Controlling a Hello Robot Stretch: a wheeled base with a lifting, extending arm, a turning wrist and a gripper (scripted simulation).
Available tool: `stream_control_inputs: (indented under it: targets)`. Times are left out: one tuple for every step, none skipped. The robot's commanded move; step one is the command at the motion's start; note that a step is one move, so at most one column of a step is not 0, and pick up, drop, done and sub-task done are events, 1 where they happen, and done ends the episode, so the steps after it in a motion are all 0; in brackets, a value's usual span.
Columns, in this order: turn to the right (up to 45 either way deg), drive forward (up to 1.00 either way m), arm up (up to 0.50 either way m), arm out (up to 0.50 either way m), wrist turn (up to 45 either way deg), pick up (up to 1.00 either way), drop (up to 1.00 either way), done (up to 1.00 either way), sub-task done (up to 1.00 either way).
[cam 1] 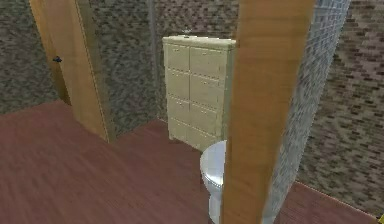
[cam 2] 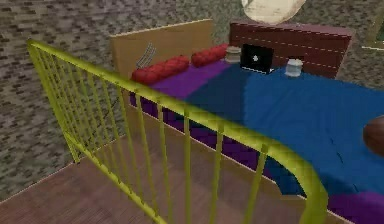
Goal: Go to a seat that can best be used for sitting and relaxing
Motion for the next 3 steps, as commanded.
stream_control_inputs:
  targets:
    - [-45.0,0.0,0.0,0.0,0.0,0.0,0.0,0.0,0.0]
    - [-3.0,0.0,0.0,0.0,0.0,0.0,0.0,0.0,0.0]
    - [0.0,0.75,0.0,0.0,0.0,0.0,0.0,0.0,0.0]
